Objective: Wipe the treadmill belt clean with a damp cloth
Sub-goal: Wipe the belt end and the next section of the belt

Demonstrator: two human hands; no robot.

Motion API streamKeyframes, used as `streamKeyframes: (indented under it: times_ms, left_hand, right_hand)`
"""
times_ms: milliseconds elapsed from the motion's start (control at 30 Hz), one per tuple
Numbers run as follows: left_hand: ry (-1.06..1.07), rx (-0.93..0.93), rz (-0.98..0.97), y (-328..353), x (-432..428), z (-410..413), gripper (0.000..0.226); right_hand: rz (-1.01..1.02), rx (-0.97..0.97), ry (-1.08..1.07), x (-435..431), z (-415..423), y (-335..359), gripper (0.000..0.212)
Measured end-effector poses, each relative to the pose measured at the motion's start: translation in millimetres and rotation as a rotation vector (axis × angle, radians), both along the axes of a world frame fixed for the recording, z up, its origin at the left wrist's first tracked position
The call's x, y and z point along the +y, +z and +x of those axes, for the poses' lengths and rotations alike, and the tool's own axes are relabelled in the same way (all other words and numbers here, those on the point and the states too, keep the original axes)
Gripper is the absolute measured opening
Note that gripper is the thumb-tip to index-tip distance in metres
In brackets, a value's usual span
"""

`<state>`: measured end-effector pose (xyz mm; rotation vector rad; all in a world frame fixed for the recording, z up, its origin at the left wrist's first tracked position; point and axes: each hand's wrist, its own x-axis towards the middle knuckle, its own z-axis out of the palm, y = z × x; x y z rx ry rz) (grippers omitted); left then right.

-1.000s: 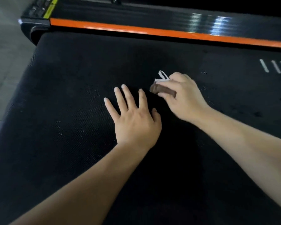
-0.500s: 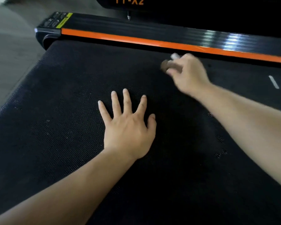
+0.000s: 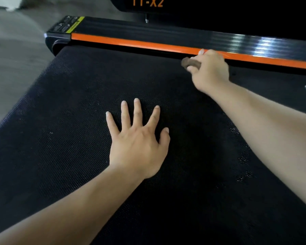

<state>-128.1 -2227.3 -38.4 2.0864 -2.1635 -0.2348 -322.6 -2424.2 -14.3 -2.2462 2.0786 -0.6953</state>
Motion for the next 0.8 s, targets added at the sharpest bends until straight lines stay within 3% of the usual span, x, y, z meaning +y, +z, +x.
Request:
streamKeyframes:
  times_ms: [67, 133, 267, 333, 500, 667, 800]
  left_hand:
    - [0.004, -0.004, 0.002, 1, 0, -1, 0.067]
    - [0.007, -0.001, 0.003, 1, -1, -1, 0.067]
    - [0.000, 0.004, 0.012, 1, -1, -1, 0.067]
    - [0.003, -0.001, 0.008, 0, -1, -1, 0.067]
    - [0.009, -0.008, 0.005, 0, -1, -2, 0.068]
    - [0.006, -0.008, 0.011, 1, -1, -2, 0.067]
    - [0.008, -0.029, 0.012, 1, -1, -2, 0.068]
  right_hand:
    - [0.001, -0.043, 0.219, 17, 8, -6, 0.023]
    - [0.010, -0.016, 0.300, 21, -2, -4, 0.023]
    - [0.040, 0.048, -0.029, -8, -43, 7, 0.029]
    - [0.032, 0.023, -0.091, -5, -52, 5, 0.027]
    - [0.060, -0.006, 0.206, 34, -57, -2, 0.018]
    - [0.001, -0.035, -0.083, 12, -81, 8, 0.028]
    - [0.025, -0.041, 0.168, 68, -52, -5, 0.025]
